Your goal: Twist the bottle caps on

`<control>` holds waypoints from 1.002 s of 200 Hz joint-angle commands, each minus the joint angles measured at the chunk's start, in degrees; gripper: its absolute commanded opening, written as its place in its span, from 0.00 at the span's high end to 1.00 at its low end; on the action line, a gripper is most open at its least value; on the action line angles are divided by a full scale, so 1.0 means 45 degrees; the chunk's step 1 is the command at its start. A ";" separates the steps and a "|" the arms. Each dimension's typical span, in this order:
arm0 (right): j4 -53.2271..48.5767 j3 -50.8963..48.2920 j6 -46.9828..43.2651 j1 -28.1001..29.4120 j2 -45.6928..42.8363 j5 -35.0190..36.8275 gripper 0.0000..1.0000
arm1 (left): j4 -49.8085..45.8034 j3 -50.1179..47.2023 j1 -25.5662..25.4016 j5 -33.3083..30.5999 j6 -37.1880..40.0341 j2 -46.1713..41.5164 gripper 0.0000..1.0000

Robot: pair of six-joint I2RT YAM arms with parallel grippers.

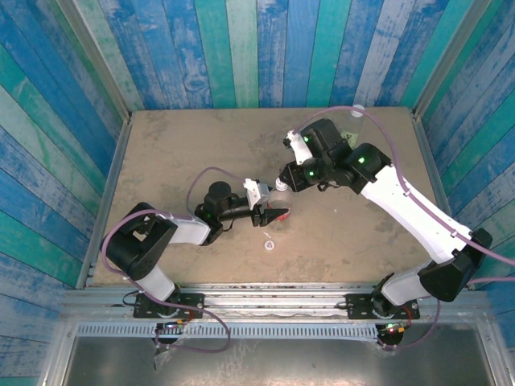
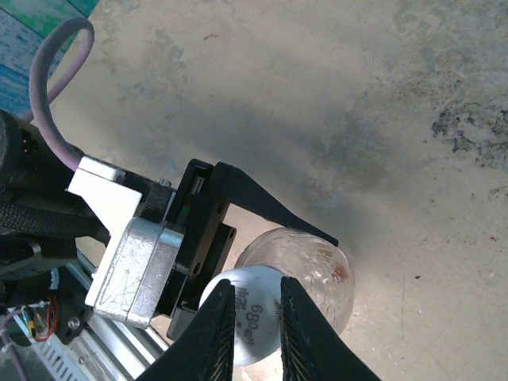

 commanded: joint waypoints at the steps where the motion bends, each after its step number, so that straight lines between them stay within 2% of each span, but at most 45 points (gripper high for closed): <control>1: -0.1177 -0.0537 0.0313 -0.0239 0.0016 0.0142 0.81 | -0.0793 -0.0093 0.0008 -0.0216 -0.0002 -0.0397 0.34; 82: -0.1139 -0.0822 0.0354 -0.0314 -0.0104 0.0060 0.84 | -0.0812 -0.0051 0.0011 -0.0241 0.0010 -0.0348 0.34; 107: -0.1102 -0.1333 0.0432 -0.0320 -0.0280 0.0523 0.84 | -0.0804 -0.0052 -0.0001 -0.0224 0.0011 -0.0356 0.34; 128: -0.0962 -0.1577 0.0471 -0.0309 -0.0112 -0.0046 0.84 | -0.0785 -0.0032 0.0011 -0.0205 -0.0008 -0.0320 0.34; 160: -0.0857 -0.1353 0.0399 -0.0286 -0.0105 -0.0026 0.84 | -0.0812 -0.0025 0.0009 -0.0186 -0.0014 -0.0297 0.34; 176: -0.0494 -0.1106 0.0317 -0.0223 -0.0215 -0.0216 0.82 | -0.0833 0.0007 0.0009 -0.0181 -0.0008 -0.0279 0.34; 200: -0.0226 -0.0548 0.0134 -0.0155 -0.0269 -0.0130 0.73 | -0.0836 0.0012 0.0026 -0.0178 -0.0007 -0.0260 0.34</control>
